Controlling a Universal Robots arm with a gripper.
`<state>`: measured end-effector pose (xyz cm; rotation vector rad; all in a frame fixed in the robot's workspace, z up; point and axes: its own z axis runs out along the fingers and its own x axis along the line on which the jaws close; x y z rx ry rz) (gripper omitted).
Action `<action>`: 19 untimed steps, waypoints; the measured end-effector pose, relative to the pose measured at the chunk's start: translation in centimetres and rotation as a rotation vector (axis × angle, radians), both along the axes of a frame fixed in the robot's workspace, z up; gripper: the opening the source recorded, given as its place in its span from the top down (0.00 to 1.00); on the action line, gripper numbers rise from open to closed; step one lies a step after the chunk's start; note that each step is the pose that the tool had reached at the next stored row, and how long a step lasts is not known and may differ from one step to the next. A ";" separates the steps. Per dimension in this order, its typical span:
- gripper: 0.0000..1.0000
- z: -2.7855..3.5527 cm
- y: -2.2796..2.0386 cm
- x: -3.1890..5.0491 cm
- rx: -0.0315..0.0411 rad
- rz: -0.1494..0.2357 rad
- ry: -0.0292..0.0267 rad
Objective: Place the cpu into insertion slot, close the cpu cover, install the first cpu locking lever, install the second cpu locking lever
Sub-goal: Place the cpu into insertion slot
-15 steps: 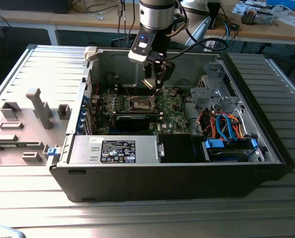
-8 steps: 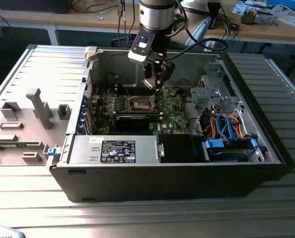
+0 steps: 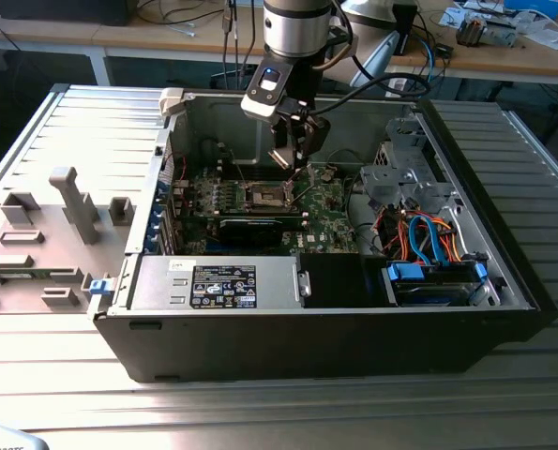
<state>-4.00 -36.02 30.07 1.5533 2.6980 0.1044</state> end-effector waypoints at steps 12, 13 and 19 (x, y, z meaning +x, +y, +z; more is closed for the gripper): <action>0.45 -0.02 0.00 0.00 0.0000 -0.008 0.0000; 0.45 -0.02 0.00 0.00 0.0000 -0.008 0.0001; 0.45 -0.04 0.00 0.00 0.0000 -0.012 0.0000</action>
